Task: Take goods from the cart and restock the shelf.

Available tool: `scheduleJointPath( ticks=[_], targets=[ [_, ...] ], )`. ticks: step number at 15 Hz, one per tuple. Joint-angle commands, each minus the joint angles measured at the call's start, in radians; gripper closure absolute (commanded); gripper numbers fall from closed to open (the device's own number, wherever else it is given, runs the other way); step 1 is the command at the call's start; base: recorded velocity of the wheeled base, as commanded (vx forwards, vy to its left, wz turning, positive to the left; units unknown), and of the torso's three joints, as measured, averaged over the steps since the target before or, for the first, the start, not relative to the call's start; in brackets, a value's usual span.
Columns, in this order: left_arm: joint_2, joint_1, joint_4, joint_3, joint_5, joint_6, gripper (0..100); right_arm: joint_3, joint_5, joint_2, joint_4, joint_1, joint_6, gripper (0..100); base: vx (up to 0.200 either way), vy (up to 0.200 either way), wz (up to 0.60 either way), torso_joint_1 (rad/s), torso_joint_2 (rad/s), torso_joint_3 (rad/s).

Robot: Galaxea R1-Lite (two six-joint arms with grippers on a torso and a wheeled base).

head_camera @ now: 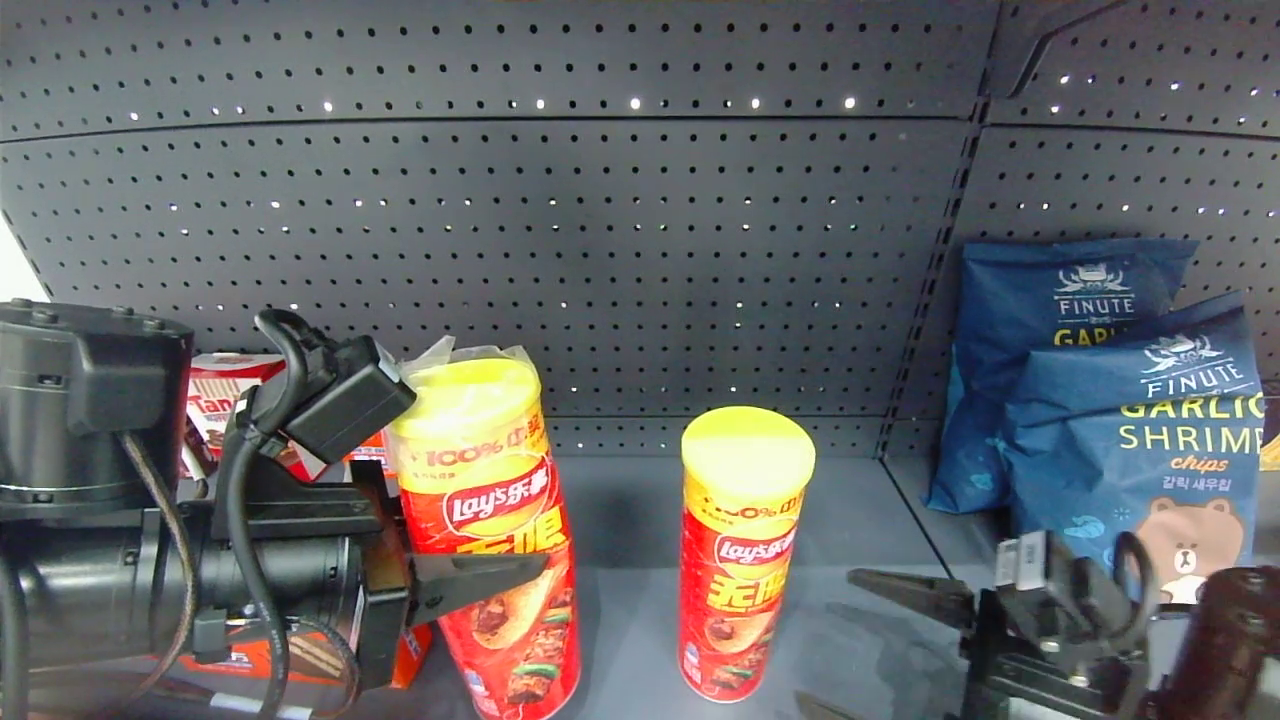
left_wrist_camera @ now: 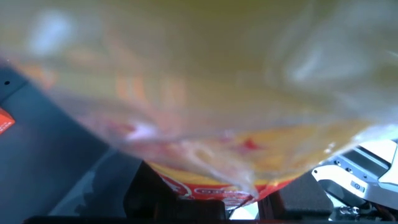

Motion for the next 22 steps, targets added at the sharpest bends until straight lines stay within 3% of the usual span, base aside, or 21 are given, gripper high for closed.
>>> scheduleJointPath(
  ticks=[1, 3, 7, 11, 15, 16, 22],
  targets=[
    [-0.001, 0.0, -0.001, 0.0, -0.001, 0.0, 100, 0.102, -0.033, -0.289, 0.035, -0.127, -0.017, 0, 0.0, 0.0, 0.0, 0.0, 0.0, 0.0],
    [-0.001, 0.0, -0.001, -0.001, 0.001, 0.0, 100, 0.102, -0.119, -0.415, 0.106, -0.192, -0.023, 0, 0.0, 0.0, 0.0, 0.0, 0.0, 0.0],
    [0.001, 0.0, -0.001, -0.012, 0.029, 0.001, 100, 0.102, -0.142, -0.597, 0.246, -0.424, -0.024, 0, 0.0, 0.0, 0.0, 0.0, 0.0, 0.0],
    [0.001, 0.002, -0.001, -0.023, 0.047, 0.001, 100, 0.102, -0.142, -0.973, 0.641, -0.605, -0.023, 0, 0.0, 0.0, 0.0, 0.0, 0.0, 0.0],
    [0.001, -0.001, -0.001, -0.042, 0.048, 0.001, 100, 0.102, -0.163, -1.494, 1.206, -0.68, -0.018, 0, 0.0, 0.0, 0.0, 0.0, 0.0, 0.0],
    [-0.001, -0.004, 0.001, -0.041, 0.047, 0.001, 100, 0.102, -0.175, -1.516, 1.215, -0.726, -0.02, 0, 0.0, 0.0, 0.0, 0.0, 0.0, 0.0],
    [-0.001, -0.006, -0.001, -0.053, 0.045, 0.003, 100, 0.102, -0.157, -1.547, 1.287, -0.726, 0.048, 0, 0.0, 0.0, 0.0, 0.0, 0.0, 0.0]
  ],
)
